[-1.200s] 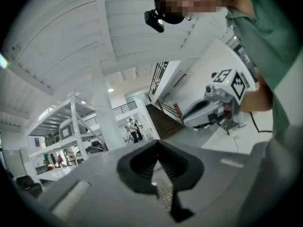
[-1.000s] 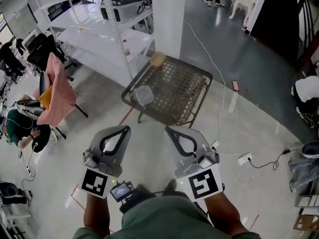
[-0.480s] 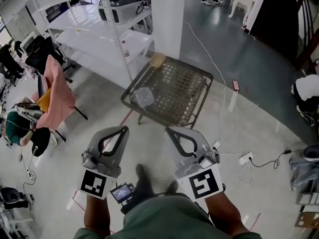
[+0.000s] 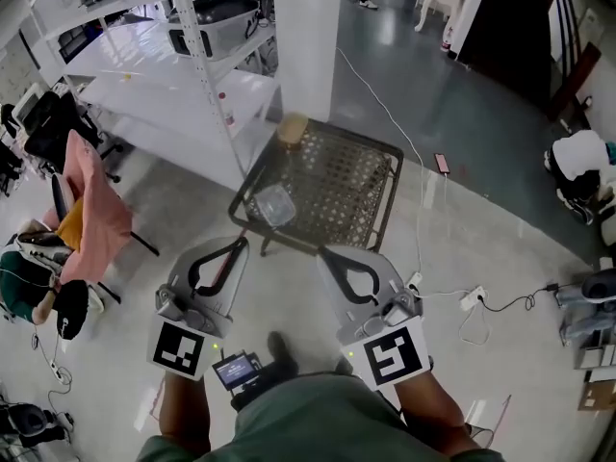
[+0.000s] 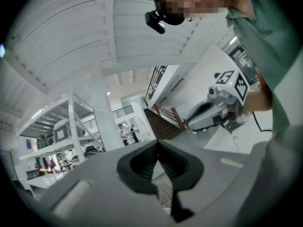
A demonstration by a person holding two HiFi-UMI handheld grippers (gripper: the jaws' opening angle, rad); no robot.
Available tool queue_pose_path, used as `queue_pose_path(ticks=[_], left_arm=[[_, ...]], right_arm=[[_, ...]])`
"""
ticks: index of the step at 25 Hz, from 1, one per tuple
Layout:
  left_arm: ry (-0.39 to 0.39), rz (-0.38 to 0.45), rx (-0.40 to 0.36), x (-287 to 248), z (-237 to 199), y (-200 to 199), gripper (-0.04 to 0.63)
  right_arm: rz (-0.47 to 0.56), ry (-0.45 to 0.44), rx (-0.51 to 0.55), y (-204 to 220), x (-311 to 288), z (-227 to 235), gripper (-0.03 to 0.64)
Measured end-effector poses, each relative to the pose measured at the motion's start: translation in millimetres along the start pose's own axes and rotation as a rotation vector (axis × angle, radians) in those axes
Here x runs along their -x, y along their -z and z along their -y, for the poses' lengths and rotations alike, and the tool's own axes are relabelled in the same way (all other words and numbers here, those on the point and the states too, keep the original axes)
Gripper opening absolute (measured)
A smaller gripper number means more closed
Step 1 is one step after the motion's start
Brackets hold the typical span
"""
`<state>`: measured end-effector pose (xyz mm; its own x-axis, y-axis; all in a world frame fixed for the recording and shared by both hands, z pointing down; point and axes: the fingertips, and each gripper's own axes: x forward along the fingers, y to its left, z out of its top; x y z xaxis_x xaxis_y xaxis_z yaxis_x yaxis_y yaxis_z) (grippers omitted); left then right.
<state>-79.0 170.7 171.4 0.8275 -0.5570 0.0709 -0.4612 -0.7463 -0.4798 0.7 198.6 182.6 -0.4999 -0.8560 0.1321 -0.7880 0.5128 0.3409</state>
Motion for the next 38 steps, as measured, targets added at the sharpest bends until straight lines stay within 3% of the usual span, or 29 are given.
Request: queue_pose_path(ticks=[10, 19, 29, 38], left_arm=[[0.049, 0.057, 0.014, 5.6, -83.9, 41.0, 0.002], [0.082, 0.100, 0.019, 6.4, -128.3, 69.5, 0.002], [0.053, 0.029, 0.060, -29.8, -145.8, 105.5, 0.002], [-0.014, -0.058, 0.057, -101.0, -165.1, 113.5, 0.002]], right_arm=[[-0.039, 0.064, 0.015, -22.6, -84.7, -12.2, 0.005], [-0.082, 0.096, 0.042, -32.4, -132.3, -19.6, 0.004], [-0.077, 0.037, 0.008, -3.3, -174.1, 14.7, 0.005], [-0.019, -0.069, -0.034, 21.5, -210.1, 84.2, 0.005]])
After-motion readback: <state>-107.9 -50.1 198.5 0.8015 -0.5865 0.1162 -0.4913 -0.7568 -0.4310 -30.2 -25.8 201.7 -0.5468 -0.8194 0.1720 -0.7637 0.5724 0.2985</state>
